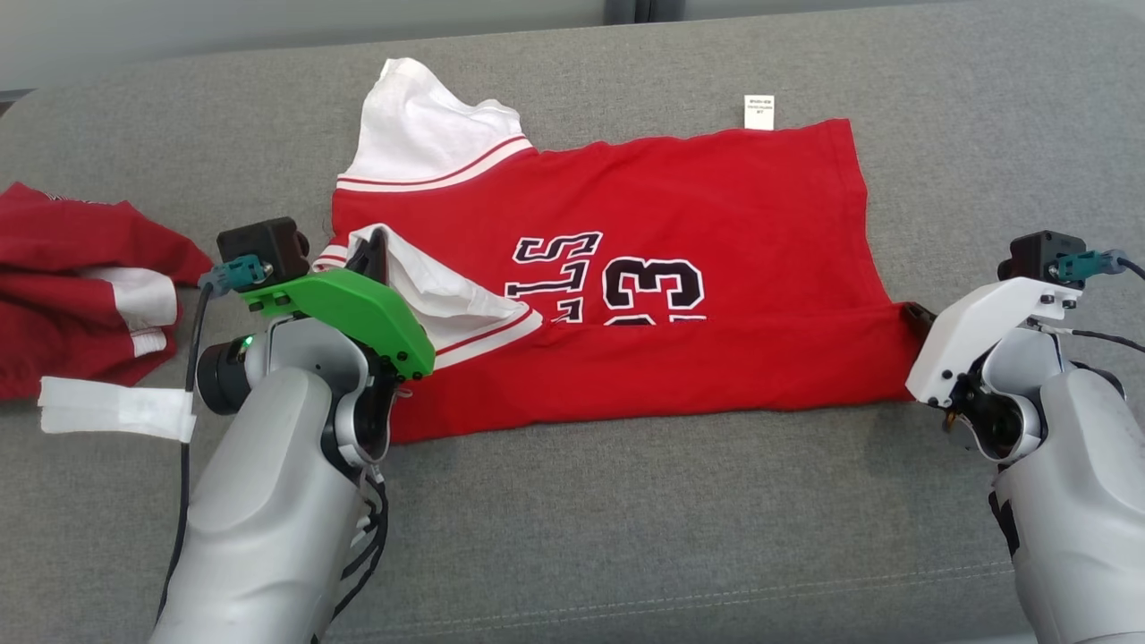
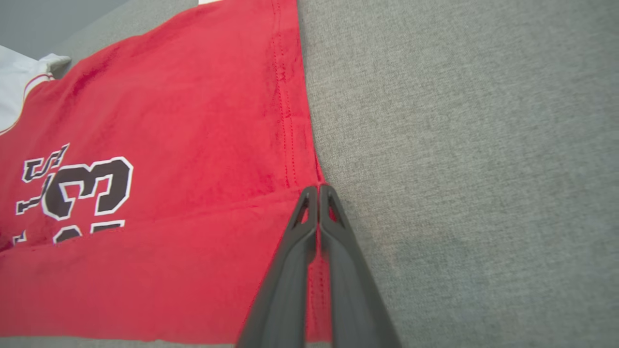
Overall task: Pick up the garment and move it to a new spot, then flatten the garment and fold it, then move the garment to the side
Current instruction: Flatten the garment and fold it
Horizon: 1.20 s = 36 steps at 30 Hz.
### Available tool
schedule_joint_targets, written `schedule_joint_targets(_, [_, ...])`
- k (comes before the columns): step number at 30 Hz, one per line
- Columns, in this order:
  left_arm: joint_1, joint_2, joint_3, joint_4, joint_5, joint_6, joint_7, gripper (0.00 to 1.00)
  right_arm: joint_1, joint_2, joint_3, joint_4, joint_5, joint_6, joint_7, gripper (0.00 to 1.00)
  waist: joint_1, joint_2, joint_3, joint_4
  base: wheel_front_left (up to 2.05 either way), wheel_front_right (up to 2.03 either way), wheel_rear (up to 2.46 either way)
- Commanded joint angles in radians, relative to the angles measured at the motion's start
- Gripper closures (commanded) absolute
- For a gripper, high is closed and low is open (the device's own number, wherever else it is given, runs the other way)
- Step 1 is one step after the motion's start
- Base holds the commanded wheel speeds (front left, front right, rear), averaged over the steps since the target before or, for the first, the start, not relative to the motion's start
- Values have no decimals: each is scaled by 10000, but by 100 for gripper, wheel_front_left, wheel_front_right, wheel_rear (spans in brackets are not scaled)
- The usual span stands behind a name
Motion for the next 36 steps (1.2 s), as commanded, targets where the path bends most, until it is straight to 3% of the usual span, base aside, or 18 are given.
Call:
schedule_joint_targets(1, [-225, 57, -10, 94, 83, -36, -53, 100, -92, -29, -15, 86, -57, 0, -84, 100, 0, -1, 5, -1, 0, 0, 0])
schedule_joint_targets(8, [-642, 150, -187, 717, 276, -119, -194, 100, -295, 83, 148, 311, 55, 0, -473, 97, 0, -1, 21, -94, 0, 0, 0])
schedule_joint_targets(9, [-689, 139, -211, 794, 308, -118, -259, 100, -332, 80, 201, 294, 94, 0, -581, 47, 0, -1, 20, -101, 0, 0, 0])
schedule_joint_targets(10, [-751, 165, -278, 870, 406, -97, -284, 81, -354, 100, 191, 335, 185, 0, -659, 0, 0, -1, 15, -108, 0, 0, 0])
schedule_joint_targets(11, [-774, 178, -322, 953, 423, -98, -311, 20, -369, 111, 183, 374, 224, 0, -728, 0, 0, -1, 7, -110, 0, 0, 0])
schedule_joint_targets(12, [-802, 167, -329, 1020, 422, -111, -397, 0, -400, 109, 234, 376, 267, 0, -820, 0, 0, -1, -2, -107, 0, 0, 0])
schedule_joint_targets(26, [77, 577, -892, 865, 1130, -201, -1697, 0, 398, -318, 431, -339, 821, 0, -1017, 0, 0, -1, -632, 184, 0, 0, 0])
schedule_joint_targets(29, [605, 842, -1199, 656, 1488, -62, -1789, 0, 837, -189, 119, -643, 957, 0, -865, 0, 0, -1, -807, 215, 0, 0, 0])
schedule_joint_targets(36, [2039, 1363, -1834, -30, 2016, 369, -1580, 0, 1956, 176, -348, -1312, 75, 0, -579, 0, 0, -1, -1122, 253, 0, 0, 0])
